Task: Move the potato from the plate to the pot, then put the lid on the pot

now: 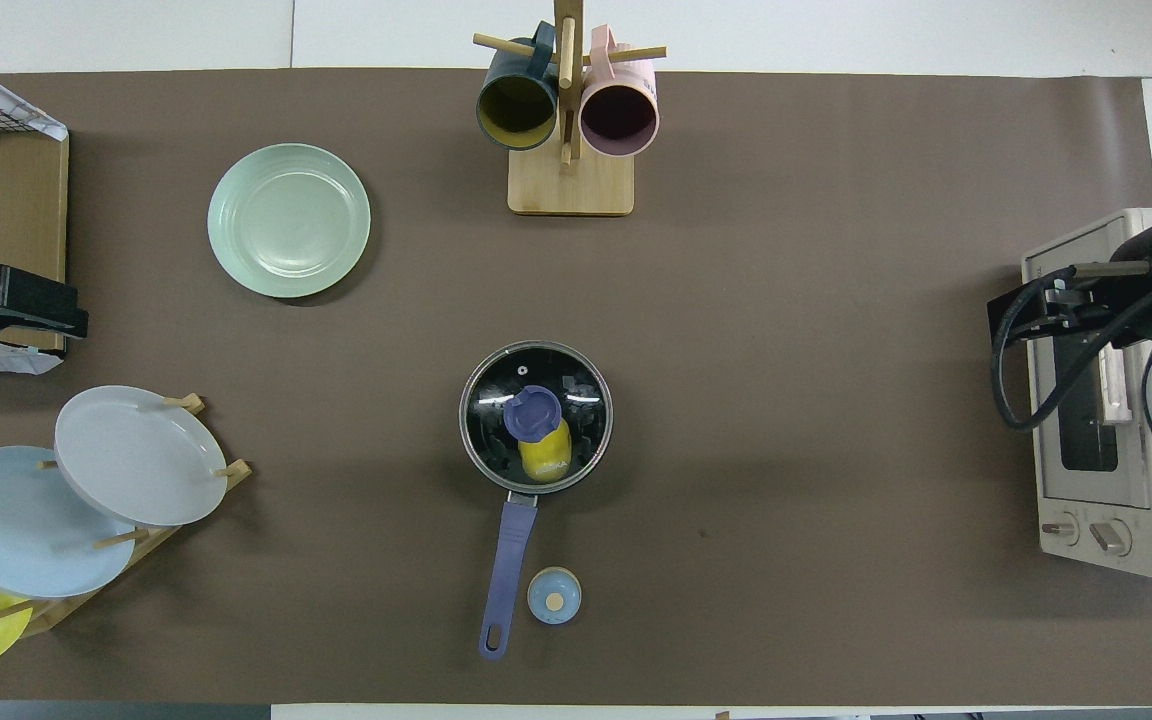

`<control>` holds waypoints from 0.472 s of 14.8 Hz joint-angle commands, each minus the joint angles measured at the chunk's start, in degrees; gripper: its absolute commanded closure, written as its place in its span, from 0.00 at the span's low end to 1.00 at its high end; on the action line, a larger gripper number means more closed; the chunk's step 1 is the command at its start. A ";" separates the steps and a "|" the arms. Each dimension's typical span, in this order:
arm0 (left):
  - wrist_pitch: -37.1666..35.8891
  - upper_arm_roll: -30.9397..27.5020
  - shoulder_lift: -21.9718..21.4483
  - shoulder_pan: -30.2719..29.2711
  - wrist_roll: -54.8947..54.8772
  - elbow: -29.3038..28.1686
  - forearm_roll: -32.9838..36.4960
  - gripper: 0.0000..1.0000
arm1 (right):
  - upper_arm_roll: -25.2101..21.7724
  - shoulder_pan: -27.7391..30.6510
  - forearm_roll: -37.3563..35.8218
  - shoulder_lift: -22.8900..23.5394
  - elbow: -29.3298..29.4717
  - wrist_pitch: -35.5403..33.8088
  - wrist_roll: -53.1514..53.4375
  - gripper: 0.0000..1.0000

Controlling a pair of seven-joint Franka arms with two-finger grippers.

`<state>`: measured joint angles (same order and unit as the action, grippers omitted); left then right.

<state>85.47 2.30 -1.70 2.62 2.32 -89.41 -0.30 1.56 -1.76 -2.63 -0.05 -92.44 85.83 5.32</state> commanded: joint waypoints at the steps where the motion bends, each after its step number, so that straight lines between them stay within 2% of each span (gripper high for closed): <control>1: -0.13 0.60 -0.50 -0.95 0.49 -0.67 -0.67 0.00 | 0.64 0.97 0.16 -0.74 -0.81 0.21 -0.75 0.00; 7: -0.13 0.60 -0.50 -0.95 0.49 -0.67 -0.67 0.00 | 0.38 0.44 0.52 -0.92 -0.73 0.30 -0.84 0.00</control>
<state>85.46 2.30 -1.70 2.61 2.32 -89.42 -0.30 1.59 -1.85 -2.60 -0.06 -92.43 85.83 5.32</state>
